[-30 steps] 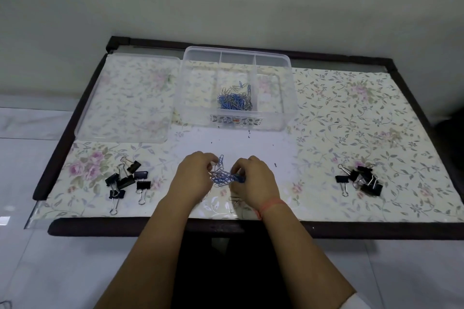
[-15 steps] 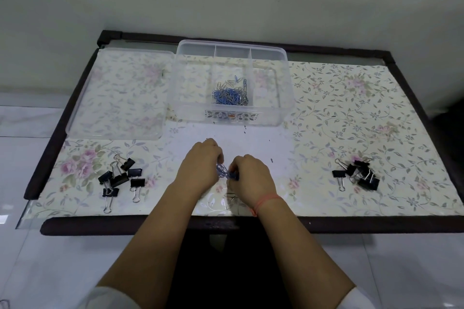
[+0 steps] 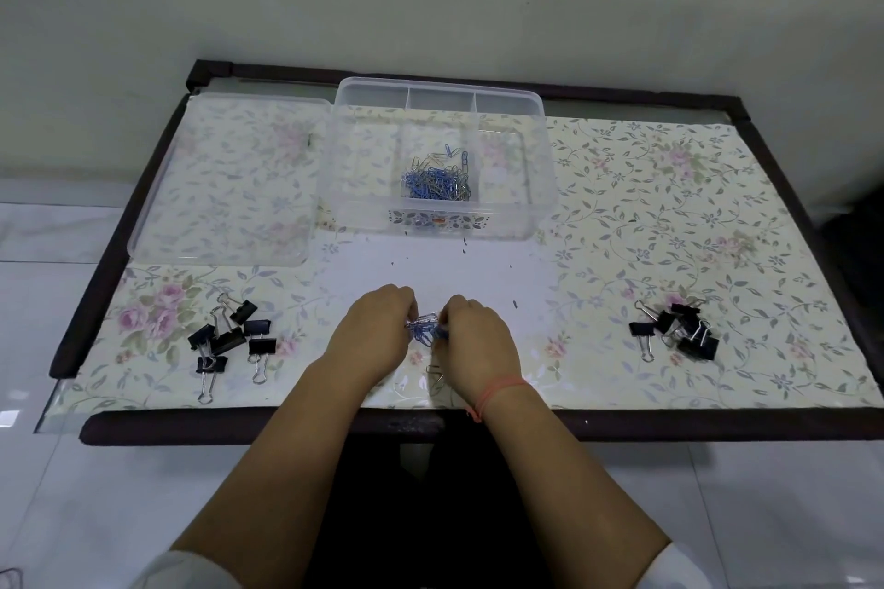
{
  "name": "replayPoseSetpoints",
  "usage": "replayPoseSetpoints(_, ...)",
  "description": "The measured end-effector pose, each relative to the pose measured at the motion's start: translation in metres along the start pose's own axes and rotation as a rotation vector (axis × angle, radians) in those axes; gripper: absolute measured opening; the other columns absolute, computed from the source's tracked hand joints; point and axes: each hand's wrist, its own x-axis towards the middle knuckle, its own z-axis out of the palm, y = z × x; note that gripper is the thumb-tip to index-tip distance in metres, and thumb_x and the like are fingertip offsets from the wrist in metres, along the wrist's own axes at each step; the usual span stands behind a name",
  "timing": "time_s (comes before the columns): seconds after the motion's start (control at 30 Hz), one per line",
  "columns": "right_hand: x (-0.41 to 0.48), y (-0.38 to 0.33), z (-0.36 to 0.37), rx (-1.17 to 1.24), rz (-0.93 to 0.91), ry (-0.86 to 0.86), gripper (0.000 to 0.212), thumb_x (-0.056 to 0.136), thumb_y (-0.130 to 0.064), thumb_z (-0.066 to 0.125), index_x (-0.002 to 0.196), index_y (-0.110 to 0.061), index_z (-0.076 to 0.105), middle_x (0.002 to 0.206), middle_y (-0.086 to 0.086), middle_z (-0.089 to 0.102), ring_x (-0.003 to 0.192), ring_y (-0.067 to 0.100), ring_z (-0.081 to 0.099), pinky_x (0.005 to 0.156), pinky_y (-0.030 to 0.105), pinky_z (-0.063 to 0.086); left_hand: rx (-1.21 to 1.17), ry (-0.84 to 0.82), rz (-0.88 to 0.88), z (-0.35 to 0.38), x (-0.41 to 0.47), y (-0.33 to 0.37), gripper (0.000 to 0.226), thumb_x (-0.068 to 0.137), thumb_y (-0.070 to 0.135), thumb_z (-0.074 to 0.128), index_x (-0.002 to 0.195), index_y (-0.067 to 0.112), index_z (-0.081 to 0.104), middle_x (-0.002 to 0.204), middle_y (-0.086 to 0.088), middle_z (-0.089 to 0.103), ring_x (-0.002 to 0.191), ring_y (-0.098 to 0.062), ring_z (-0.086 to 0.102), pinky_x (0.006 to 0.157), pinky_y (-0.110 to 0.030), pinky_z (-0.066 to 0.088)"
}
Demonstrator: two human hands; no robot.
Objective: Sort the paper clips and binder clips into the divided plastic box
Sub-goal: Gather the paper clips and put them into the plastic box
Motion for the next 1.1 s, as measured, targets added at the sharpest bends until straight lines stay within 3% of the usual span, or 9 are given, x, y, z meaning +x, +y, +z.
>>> replayPoseSetpoints(0.13, -0.001, -0.001, 0.002, -0.018, 0.022, -0.030, 0.020, 0.084, -0.003, 0.050, 0.103, -0.005, 0.057, 0.108, 0.015, 0.056, 0.101, 0.030, 0.051, 0.072, 0.028, 0.033, -0.007, 0.011, -0.044, 0.002, 0.000, 0.002, 0.019, 0.081, 0.001, 0.053, 0.097, 0.009, 0.062, 0.103, -0.010, 0.058, 0.093, -0.027, 0.056, 0.076, -0.031, 0.042)
replayPoseSetpoints(0.37, -0.001, 0.003, -0.001, 0.003, -0.019, -0.019, 0.014, 0.087, -0.006, 0.047, 0.098, -0.005, 0.056, 0.103, 0.013, 0.062, 0.094, 0.029, 0.056, 0.070, 0.029, 0.034, -0.068, 0.125, -0.069, -0.003, -0.004, 0.002, 0.011, 0.082, 0.003, 0.053, 0.087, 0.009, 0.061, 0.088, -0.004, 0.058, 0.079, -0.021, 0.052, 0.068, -0.026, 0.034)
replayPoseSetpoints(0.43, 0.002, 0.008, -0.002, 0.172, 0.052, 0.018, 0.008, 0.085, -0.011, 0.054, 0.089, -0.009, 0.060, 0.092, 0.006, 0.065, 0.084, 0.024, 0.057, 0.071, 0.028, 0.039, -0.205, 0.146, -0.118, -0.008, -0.006, 0.002, 0.009, 0.080, 0.005, 0.058, 0.085, 0.011, 0.061, 0.079, 0.001, 0.057, 0.075, -0.017, 0.051, 0.066, -0.025, 0.036)
replayPoseSetpoints(0.53, 0.003, 0.014, -0.013, 0.742, 0.286, 0.039, 0.007, 0.080, -0.006, 0.065, 0.076, -0.011, 0.061, 0.073, 0.003, 0.062, 0.065, 0.017, 0.059, 0.065, 0.029, 0.052, -0.622, 0.089, -0.265, -0.018, -0.011, 0.000, 0.015, 0.077, 0.001, 0.064, 0.080, 0.015, 0.061, 0.073, 0.001, 0.058, 0.067, -0.014, 0.055, 0.062, -0.022, 0.043)
replayPoseSetpoints(0.67, 0.003, 0.023, -0.028, 1.427, 0.441, -0.136, 0.010, 0.085, 0.005, 0.060, 0.080, -0.003, 0.061, 0.074, 0.013, 0.060, 0.057, 0.017, 0.063, 0.060, 0.032, 0.059, -1.113, -0.105, -0.382, -0.028, -0.017, -0.005, 0.025, 0.082, -0.007, 0.060, 0.092, 0.016, 0.066, 0.076, -0.006, 0.058, 0.066, -0.018, 0.055, 0.066, -0.024, 0.049)
replayPoseSetpoints(0.77, 0.004, 0.027, -0.033, 1.595, 0.493, -0.201, 0.014, 0.089, 0.005, 0.054, 0.091, -0.005, 0.064, 0.075, 0.006, 0.062, 0.062, 0.013, 0.058, 0.052, 0.018, 0.053, -1.281, -0.206, -0.430, -0.032, -0.017, -0.005, 0.028, 0.087, -0.005, 0.052, 0.098, 0.016, 0.067, 0.078, -0.004, 0.057, 0.068, -0.014, 0.052, 0.069, -0.022, 0.049)
replayPoseSetpoints(0.87, 0.005, 0.027, -0.036, 1.733, 0.536, -0.282, 0.018, 0.093, 0.002, 0.046, 0.093, -0.004, 0.063, 0.063, 0.001, 0.062, 0.062, 0.009, 0.052, 0.051, 0.014, 0.050, -1.542, -0.234, -0.475, -0.033, -0.016, -0.003, 0.027, 0.089, -0.007, 0.043, 0.094, 0.008, 0.064, 0.072, -0.005, 0.051, 0.062, -0.012, 0.046, 0.053, -0.017, 0.049)
replayPoseSetpoints(0.97, 0.004, 0.027, -0.039, 1.936, 0.598, -0.364, 0.020, 0.095, -0.013, 0.047, 0.082, -0.006, 0.059, 0.072, 0.006, 0.054, 0.062, 0.013, 0.051, 0.051, 0.017, 0.051, -1.765, -0.230, -0.573, -0.033, -0.016, -0.002, 0.027, 0.088, -0.004, 0.031, 0.085, 0.004, 0.057, 0.072, -0.006, 0.048, 0.058, -0.012, 0.045, 0.047, -0.017, 0.046)
replayPoseSetpoints(1.1, 0.004, 0.026, -0.037, 1.989, 0.656, -0.356, 0.039, 0.095, -0.035, 0.048, 0.066, -0.010, 0.052, 0.064, 0.005, 0.051, 0.053, 0.015, 0.048, 0.049, 0.018, 0.049, -1.838, -0.239, -0.656, -0.034, -0.017, 0.002, 0.025, 0.088, 0.012, 0.033, 0.075, 0.003, 0.052, 0.069, -0.010, 0.050, 0.059, -0.016, 0.042, 0.042, -0.017, 0.042)
